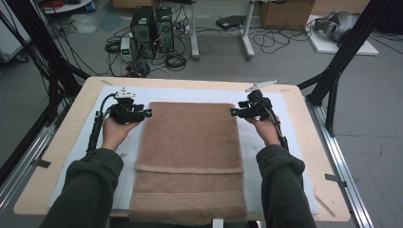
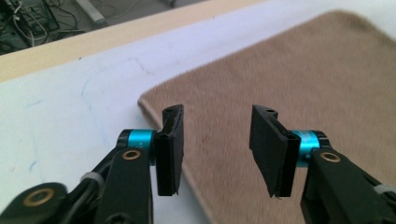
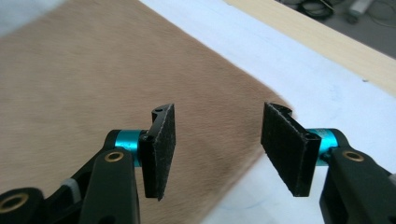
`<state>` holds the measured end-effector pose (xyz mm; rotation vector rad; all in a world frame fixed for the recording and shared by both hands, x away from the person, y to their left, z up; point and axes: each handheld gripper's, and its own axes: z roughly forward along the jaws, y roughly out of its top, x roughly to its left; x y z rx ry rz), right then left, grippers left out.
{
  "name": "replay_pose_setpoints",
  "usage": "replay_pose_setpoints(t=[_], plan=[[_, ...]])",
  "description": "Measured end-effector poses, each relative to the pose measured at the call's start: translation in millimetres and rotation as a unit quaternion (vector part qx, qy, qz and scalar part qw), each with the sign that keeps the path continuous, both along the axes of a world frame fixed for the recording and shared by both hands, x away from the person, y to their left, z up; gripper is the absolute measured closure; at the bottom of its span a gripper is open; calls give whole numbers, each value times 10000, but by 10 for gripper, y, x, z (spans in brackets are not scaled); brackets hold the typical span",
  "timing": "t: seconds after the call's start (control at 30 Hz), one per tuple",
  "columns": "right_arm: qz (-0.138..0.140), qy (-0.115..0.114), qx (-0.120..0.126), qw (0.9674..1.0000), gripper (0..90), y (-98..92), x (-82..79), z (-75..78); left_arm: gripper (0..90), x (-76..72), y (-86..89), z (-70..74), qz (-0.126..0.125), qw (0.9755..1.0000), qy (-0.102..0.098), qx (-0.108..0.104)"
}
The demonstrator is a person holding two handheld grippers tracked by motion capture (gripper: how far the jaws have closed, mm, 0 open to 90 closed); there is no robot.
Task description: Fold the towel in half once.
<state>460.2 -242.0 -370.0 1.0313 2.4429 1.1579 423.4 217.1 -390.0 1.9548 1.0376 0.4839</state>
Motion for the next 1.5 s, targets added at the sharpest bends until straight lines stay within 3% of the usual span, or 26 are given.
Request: replay_pose_setpoints(t=[0.03,0.1,0.2,0.4,0.47,0.5,0.63,0.73,0.8,0.87,1.0,1.1,1.23,1.5], plan=[[13,-22,-2,10000,416,-11,-76,-18,531,-32,12,-10,-33,10000,5,-10],[86,256,50,9996,369,-18,-155,-25,501,-105,16,-16,-183,9997,132,82],[219,-174,82,9996,394,-17,-381,-22,482,-279,12,-19,-349,9993,-20,145],[485,-224,66,9985,393,-6,-761,-103,485,-652,40,-90,-649,9977,-77,151],[558,-244,15,9981,397,8,-873,-147,486,-754,41,-100,-760,9968,-34,244],[628,-256,3,9977,407,18,-936,-177,493,-805,41,-110,-780,9966,-114,246],[816,-275,-51,9963,454,42,-1124,-281,525,-1036,51,-167,-974,9948,-130,272],[972,-227,-39,9950,502,38,-1238,-367,543,-1187,75,-239,-1080,9939,-142,148],[1080,-184,-91,9939,536,49,-1316,-429,557,-1256,68,-287,-1085,9937,-111,267],[1156,-126,-110,9932,552,57,-1382,-501,566,-1325,53,-332,-1082,9931,-234,378],[1242,7,-197,9921,575,67,-1476,-643,615,-1365,12,-420,-1264,9909,-112,457],[1230,-3,-272,9920,585,79,-1498,-702,656,-1346,-32,-514,-1447,9878,149,565],[1157,-36,-315,9928,643,109,-1506,-723,680,-1335,-19,-551,-1352,9899,243,338],[1229,-24,-300,9920,834,120,-1493,-702,840,-1355,-59,-534,-1337,9898,117,478]])
